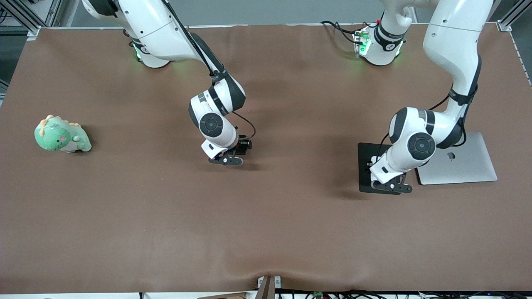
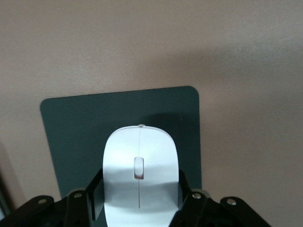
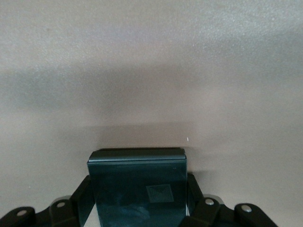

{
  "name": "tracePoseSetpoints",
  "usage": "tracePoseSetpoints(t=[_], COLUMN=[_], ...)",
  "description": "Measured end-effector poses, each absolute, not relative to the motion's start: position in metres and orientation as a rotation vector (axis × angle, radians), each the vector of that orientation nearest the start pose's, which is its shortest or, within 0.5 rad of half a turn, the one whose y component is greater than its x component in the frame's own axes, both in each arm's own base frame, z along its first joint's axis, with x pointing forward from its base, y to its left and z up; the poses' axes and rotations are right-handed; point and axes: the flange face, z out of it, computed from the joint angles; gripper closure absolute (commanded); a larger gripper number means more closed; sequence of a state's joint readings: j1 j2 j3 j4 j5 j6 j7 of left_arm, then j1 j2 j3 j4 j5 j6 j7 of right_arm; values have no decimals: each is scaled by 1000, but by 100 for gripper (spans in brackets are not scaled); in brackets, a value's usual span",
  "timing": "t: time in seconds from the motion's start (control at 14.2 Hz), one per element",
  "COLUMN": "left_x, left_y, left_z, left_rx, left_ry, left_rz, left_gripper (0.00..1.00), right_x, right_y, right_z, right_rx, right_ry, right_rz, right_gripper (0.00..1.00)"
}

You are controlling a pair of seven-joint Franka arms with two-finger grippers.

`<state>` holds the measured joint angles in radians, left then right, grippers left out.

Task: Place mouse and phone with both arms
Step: 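Lower the mouse onto the black pad while the right gripper lifts the phone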

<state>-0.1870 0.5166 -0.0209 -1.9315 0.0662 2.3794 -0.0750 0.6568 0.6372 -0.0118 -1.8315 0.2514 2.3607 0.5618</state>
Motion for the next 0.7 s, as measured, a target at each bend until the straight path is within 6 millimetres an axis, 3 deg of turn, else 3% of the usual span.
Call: tracePoseSetpoints(t=[0.28,0.42,0.56,0.7], left_x=[603,603,604,605], left_y=[-122,-118,-116,-112], left_z=[187,181,179,179], left_rx=[-3084,-3083,-3085,-3086], left_ry=[301,316,316,309], left_rz=[116,120,113,111], left_gripper=[100,100,2,0], right_x=[516,526,541,554], right_y=[380,365,340,313], right_z=[196,214,235,257], right_rx=[-3065,-3062,-3051,-3037], right_ry=[168,204,251,282], right_rz=[334,359,379,399], right_gripper=[100,100,100,100])
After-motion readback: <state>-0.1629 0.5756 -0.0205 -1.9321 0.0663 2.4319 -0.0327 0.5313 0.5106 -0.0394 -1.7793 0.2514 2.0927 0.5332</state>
